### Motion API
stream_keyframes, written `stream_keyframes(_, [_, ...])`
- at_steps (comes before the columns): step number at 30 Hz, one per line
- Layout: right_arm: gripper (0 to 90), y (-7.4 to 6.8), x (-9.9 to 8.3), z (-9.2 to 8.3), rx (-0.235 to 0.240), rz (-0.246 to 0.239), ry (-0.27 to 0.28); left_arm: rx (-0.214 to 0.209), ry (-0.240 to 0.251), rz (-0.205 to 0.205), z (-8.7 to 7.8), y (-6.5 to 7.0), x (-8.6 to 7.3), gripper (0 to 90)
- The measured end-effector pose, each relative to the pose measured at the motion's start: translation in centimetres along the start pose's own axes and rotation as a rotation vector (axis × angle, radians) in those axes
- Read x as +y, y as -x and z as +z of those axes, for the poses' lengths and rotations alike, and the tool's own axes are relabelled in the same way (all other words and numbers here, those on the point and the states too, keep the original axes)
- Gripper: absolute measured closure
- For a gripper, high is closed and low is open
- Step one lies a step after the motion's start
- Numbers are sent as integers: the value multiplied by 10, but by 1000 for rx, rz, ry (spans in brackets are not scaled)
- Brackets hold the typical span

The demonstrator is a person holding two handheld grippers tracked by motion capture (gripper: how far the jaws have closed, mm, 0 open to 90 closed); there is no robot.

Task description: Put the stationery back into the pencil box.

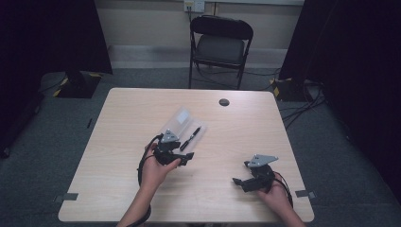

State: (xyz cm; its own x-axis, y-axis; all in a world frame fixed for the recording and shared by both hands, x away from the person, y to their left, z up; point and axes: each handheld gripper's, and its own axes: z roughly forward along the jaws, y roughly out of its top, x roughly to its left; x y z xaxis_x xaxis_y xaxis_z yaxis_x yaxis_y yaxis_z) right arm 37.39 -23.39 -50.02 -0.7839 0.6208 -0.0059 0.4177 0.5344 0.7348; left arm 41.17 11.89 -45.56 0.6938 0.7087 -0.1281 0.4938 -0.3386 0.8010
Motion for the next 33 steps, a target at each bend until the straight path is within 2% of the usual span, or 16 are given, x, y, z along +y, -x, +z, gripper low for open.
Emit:
stream_keyframes(3, [135,0,0,0,0,0,0,-4,-6,7,-4,3,-1,260])
stream_keyframes(4, [135,0,0,0,0,0,0,-17,11,11,-5,3,-2,260])
stream_keyframes(11, [135,0,0,0,-1,2,0,-19,-4,32,-14,9,-11,252])
stream_keyframes(18, [135,0,0,0,-2,2,0,-36,-1,23,-21,13,-19,252])
stream_keyframes(26, [135,0,0,0,-3,4,-1,-23,-12,26,-31,12,-31,252])
stream_keyframes(33, [135,-1,0,0,-4,4,-1,-23,-6,12,-40,10,-42,251])
